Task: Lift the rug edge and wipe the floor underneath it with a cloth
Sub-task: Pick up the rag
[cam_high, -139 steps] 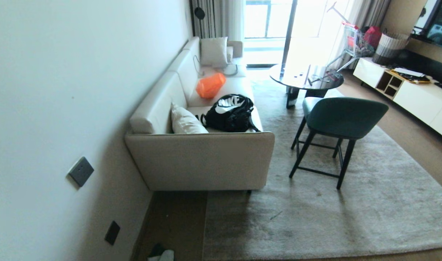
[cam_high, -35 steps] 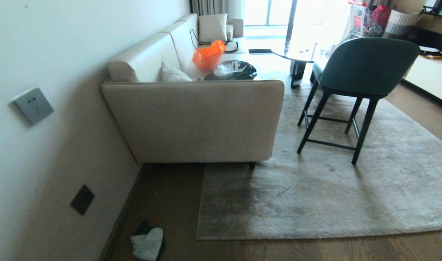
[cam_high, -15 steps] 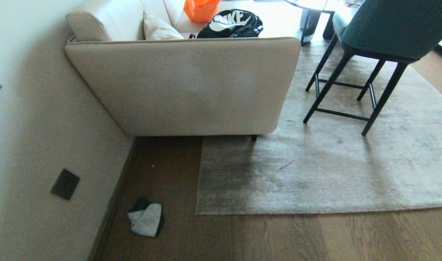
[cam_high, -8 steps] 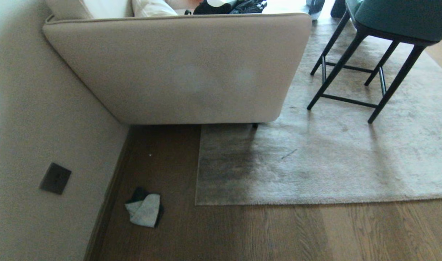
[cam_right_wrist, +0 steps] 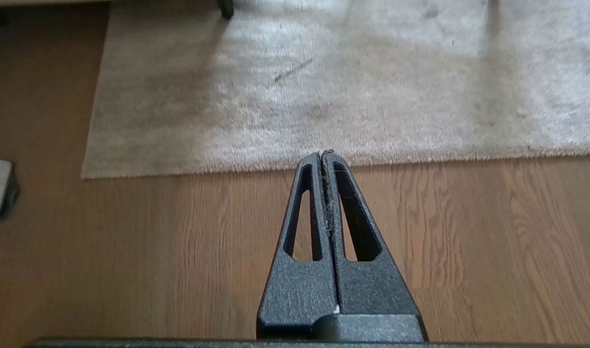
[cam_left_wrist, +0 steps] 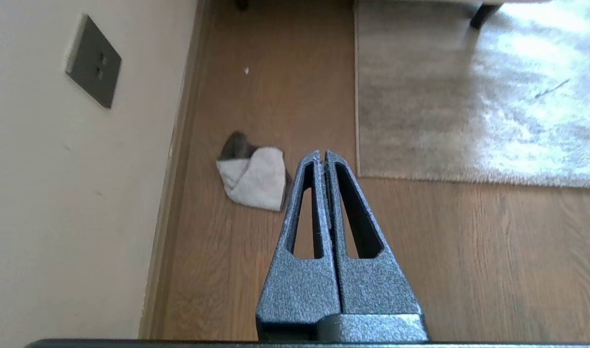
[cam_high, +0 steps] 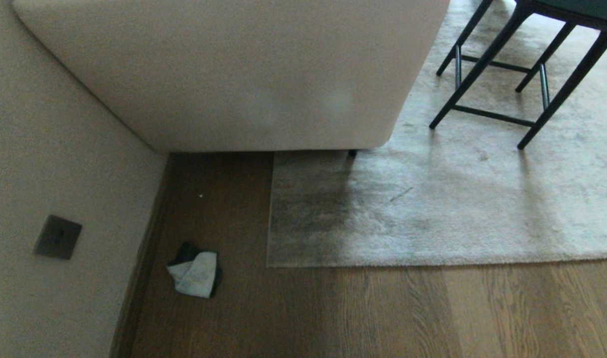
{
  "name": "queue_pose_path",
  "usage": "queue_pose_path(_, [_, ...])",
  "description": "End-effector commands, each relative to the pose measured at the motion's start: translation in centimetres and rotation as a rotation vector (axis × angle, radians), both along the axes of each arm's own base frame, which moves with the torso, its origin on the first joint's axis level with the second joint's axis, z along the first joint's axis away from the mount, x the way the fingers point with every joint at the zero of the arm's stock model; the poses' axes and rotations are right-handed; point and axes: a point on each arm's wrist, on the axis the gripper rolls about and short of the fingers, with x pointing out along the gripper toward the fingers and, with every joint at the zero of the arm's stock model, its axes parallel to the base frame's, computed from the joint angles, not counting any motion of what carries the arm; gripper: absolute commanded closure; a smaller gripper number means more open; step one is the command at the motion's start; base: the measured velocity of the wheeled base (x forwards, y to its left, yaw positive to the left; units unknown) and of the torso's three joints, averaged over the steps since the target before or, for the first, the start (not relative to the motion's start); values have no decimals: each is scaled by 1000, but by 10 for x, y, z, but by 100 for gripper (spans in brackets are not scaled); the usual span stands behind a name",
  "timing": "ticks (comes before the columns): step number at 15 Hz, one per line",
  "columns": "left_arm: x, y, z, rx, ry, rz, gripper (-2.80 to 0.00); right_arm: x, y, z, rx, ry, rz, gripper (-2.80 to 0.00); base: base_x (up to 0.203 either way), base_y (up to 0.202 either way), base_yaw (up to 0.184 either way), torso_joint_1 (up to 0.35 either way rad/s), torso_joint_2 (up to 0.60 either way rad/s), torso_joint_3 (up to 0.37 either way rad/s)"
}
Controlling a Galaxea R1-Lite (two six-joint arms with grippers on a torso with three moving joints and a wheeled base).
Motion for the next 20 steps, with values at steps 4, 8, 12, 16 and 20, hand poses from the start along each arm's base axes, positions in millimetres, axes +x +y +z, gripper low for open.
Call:
queue_pose_path(4, [0,0,0,-1,0,1,0,0,0,0,0,0,0,0,0,0,0,2,4,-196])
queue_pose_path(8, [0,0,0,-1,0,1,0,0,0,0,0,0,0,0,0,0,0,0,2,-196])
queue_pose_path(12, [0,0,0,-1,0,1,0,0,0,0,0,0,0,0,0,0,0,2,2,-198])
queue_pose_path(16, [0,0,0,-1,0,1,0,0,0,0,0,0,0,0,0,0,0,2,3,-201])
queue_pose_path(20, [0,0,0,-1,0,1,0,0,0,0,0,0,0,0,0,0,0,1,1,-198])
